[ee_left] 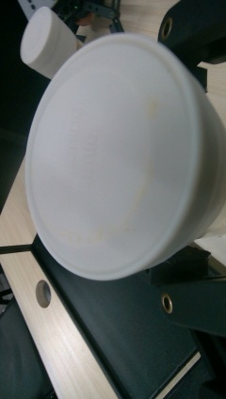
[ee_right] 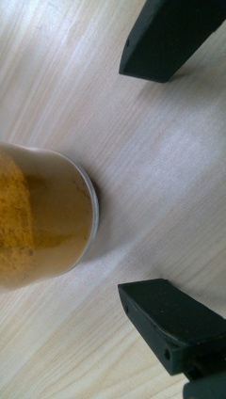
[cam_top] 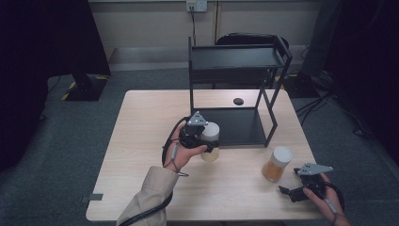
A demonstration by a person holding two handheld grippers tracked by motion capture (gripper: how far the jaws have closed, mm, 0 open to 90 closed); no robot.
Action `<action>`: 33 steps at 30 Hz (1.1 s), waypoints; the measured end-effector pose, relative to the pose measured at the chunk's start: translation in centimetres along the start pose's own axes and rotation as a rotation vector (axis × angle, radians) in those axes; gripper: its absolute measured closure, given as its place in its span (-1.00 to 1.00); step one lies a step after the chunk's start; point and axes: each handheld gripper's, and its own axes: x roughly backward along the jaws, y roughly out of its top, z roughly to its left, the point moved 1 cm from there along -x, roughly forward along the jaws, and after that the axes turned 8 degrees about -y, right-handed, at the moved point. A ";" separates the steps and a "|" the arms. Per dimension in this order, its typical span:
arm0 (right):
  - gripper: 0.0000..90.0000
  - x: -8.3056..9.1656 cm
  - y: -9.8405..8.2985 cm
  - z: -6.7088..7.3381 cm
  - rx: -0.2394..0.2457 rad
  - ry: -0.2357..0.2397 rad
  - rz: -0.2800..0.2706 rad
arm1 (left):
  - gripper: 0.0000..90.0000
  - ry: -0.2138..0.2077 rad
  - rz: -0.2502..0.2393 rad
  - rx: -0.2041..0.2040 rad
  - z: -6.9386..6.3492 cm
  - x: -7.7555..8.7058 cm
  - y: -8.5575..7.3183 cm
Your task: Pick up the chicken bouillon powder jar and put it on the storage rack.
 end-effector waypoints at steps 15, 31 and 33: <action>-1.00 0.0 0.0 0.0 0.000 0.000 0.000 | -0.23 0.016 -0.002 -0.012 0.3 0.2 2.8; -1.00 0.0 0.0 0.0 -0.001 0.000 0.000 | -0.23 0.013 -0.020 -0.020 0.6 0.2 5.7; -1.00 0.0 0.0 0.0 -0.001 0.000 0.000 | -0.23 0.011 -0.022 -0.021 0.7 0.2 6.1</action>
